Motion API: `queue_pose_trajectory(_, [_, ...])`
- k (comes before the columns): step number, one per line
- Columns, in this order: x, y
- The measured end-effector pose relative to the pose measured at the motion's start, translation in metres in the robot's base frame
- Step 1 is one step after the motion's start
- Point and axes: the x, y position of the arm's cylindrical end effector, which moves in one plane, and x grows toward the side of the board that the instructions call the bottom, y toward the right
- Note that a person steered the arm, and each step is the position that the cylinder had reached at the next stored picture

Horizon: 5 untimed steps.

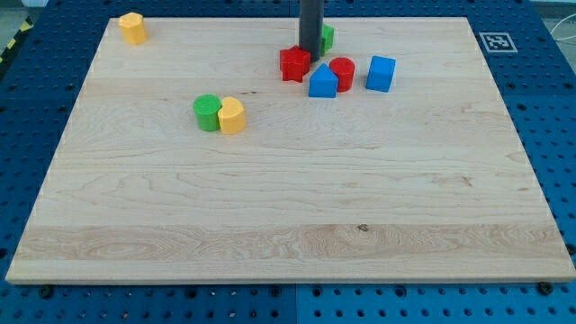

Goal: Move the green star towards the top center

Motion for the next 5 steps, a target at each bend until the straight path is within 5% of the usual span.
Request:
queue_pose_trajectory(2, [-0.014, 0.042])
queue_pose_trajectory(5, [-0.041, 0.006])
